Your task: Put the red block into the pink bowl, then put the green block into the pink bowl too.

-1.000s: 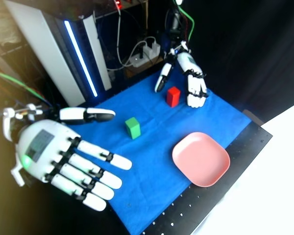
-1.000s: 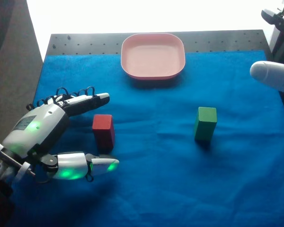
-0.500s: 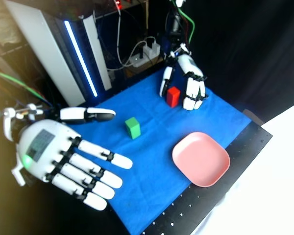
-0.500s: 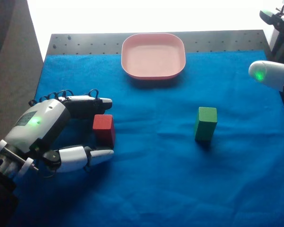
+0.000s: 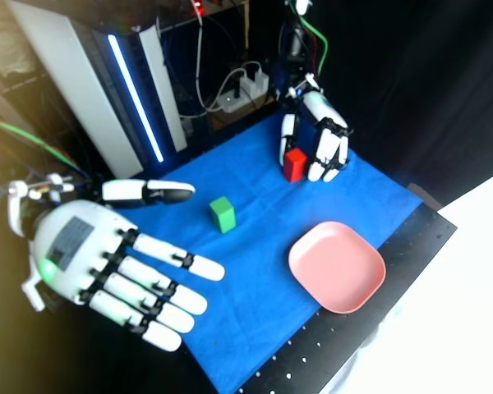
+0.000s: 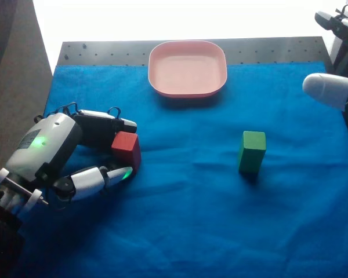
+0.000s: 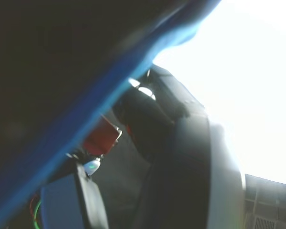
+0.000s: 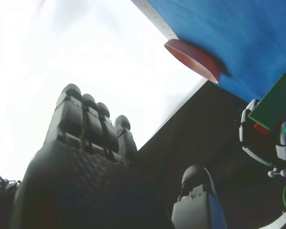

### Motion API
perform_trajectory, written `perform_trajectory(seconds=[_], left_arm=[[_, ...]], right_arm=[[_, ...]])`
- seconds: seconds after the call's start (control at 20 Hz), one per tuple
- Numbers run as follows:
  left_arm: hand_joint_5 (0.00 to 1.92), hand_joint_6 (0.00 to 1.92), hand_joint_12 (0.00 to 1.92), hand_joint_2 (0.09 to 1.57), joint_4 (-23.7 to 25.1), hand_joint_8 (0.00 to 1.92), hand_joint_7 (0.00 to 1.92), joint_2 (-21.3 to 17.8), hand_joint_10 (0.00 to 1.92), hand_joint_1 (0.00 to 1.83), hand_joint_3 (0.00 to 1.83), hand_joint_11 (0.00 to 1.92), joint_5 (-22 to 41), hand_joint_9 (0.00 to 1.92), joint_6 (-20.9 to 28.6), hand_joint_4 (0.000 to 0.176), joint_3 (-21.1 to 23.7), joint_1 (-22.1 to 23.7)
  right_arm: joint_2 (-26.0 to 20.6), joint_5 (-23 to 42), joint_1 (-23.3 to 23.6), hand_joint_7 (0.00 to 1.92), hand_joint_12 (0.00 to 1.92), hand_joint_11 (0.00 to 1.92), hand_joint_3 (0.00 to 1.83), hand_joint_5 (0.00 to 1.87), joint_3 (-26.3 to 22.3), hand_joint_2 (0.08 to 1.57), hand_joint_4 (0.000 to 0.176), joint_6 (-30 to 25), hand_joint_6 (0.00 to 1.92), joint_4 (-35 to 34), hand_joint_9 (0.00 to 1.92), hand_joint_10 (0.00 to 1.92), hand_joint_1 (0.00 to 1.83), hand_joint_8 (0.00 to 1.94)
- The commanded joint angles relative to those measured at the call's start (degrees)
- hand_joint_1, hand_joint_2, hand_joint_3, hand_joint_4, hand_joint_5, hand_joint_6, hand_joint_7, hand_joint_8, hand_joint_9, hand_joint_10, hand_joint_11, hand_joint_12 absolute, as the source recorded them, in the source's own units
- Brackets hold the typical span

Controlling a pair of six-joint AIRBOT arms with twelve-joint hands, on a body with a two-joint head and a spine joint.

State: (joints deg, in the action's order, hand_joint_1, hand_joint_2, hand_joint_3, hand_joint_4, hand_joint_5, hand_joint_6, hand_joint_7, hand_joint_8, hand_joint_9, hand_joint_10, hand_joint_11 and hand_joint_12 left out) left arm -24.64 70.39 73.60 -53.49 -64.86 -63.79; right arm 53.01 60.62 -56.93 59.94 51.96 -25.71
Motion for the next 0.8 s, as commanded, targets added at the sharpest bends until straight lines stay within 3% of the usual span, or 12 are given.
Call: perform_trajectory(seconds=[0.0,0.1,0.25,0.3,0.35,0.4,0.45,0.5,0.6,0.65,0.7,0.75], left_arm=[[1.01,0.82,1.02,1.03,1.82,0.51,1.28,0.75,0.04,1.27,0.01,0.93,2.77,1.32,0.78,0.000,0.22,0.20],[1.00,0.86,1.04,1.04,1.78,0.56,1.28,0.74,0.04,1.27,0.00,0.95,2.90,1.35,0.83,0.000,0.26,0.20],[1.07,0.73,1.09,1.03,1.56,0.53,1.32,0.74,0.07,1.29,0.00,0.96,3.07,1.43,0.83,0.000,0.30,0.20],[1.09,0.67,1.21,1.02,1.50,0.56,1.32,0.74,0.12,1.29,0.00,1.00,3.19,1.49,0.83,0.000,0.32,0.19],[1.12,0.51,1.67,1.05,1.47,0.92,1.17,0.74,1.16,1.29,0.00,1.11,3.24,1.31,0.83,0.000,0.33,0.19],[1.15,0.43,1.82,1.05,1.43,0.96,1.16,0.74,1.55,1.29,0.00,1.14,3.26,1.22,0.83,0.000,0.33,0.19],[1.18,0.39,1.76,1.03,1.39,0.86,1.21,0.74,1.52,1.30,0.00,1.15,3.28,1.20,0.83,0.000,0.33,0.19],[1.19,0.35,1.84,1.03,1.34,0.90,1.19,0.73,1.61,1.30,0.00,1.16,3.27,1.20,0.83,0.000,0.32,0.19],[1.22,0.33,1.69,1.03,1.24,0.91,1.18,0.60,1.40,1.30,0.00,1.01,3.27,1.10,0.85,0.000,0.24,0.19],[1.23,0.32,1.71,1.02,1.16,0.86,1.21,0.40,1.40,1.30,0.00,1.01,3.22,1.10,0.93,0.000,0.21,0.23],[1.24,0.26,1.84,1.03,1.13,0.96,1.16,-0.04,1.58,1.30,0.00,1.05,3.20,1.10,1.01,0.000,0.18,0.31],[1.23,0.30,1.79,1.02,0.96,0.87,1.20,-0.41,1.52,1.30,0.00,1.00,3.26,1.06,1.01,0.000,0.17,0.35]], right_arm=[[-0.11,7.18,0.72,0.00,0.00,0.00,0.00,0.04,0.22,0.94,0.104,-0.28,0.00,0.70,0.00,0.00,0.00,0.00],[-0.06,7.20,0.74,0.01,0.00,0.00,0.00,0.04,0.22,0.94,0.121,-0.28,0.00,0.70,0.00,0.00,0.00,0.00],[-0.05,7.22,0.74,0.00,0.00,0.00,0.00,0.03,0.22,0.95,0.111,-0.28,0.00,0.70,0.00,0.00,0.00,0.00],[-0.02,7.22,0.74,0.00,0.00,0.00,0.00,0.04,0.22,0.94,0.110,-0.28,0.00,0.70,0.00,0.00,0.00,0.00],[-0.01,7.23,0.74,0.00,0.00,0.00,0.00,0.04,0.22,0.95,0.111,-0.28,0.00,0.70,0.00,0.00,0.00,0.00],[-0.01,7.23,0.74,0.00,0.00,0.00,0.00,0.03,0.22,0.95,0.112,-0.28,0.00,0.70,0.00,0.00,0.00,0.00],[0.01,7.23,0.74,0.00,0.00,0.00,0.00,0.03,0.22,0.93,0.122,-0.28,0.00,0.70,0.00,0.00,0.00,0.00],[0.03,7.24,0.74,0.00,0.00,0.00,0.00,0.03,0.22,0.93,0.122,-0.28,0.00,0.70,0.00,0.00,0.00,0.00],[0.05,7.24,0.74,0.00,0.00,0.00,0.00,0.03,0.23,0.93,0.109,-0.28,0.00,0.70,0.00,0.00,0.00,0.00],[0.08,7.24,0.73,0.00,0.00,0.00,0.00,0.04,0.24,0.93,0.106,-0.28,0.00,0.70,0.00,0.00,0.00,0.00],[0.08,7.24,0.73,0.00,0.00,0.00,0.00,0.04,0.25,0.94,0.099,-0.28,0.00,0.70,0.00,0.00,0.00,0.00],[0.09,7.24,0.73,0.00,0.00,0.00,0.00,0.04,0.26,0.93,0.109,-0.28,0.00,0.70,0.00,0.00,0.00,0.00]])
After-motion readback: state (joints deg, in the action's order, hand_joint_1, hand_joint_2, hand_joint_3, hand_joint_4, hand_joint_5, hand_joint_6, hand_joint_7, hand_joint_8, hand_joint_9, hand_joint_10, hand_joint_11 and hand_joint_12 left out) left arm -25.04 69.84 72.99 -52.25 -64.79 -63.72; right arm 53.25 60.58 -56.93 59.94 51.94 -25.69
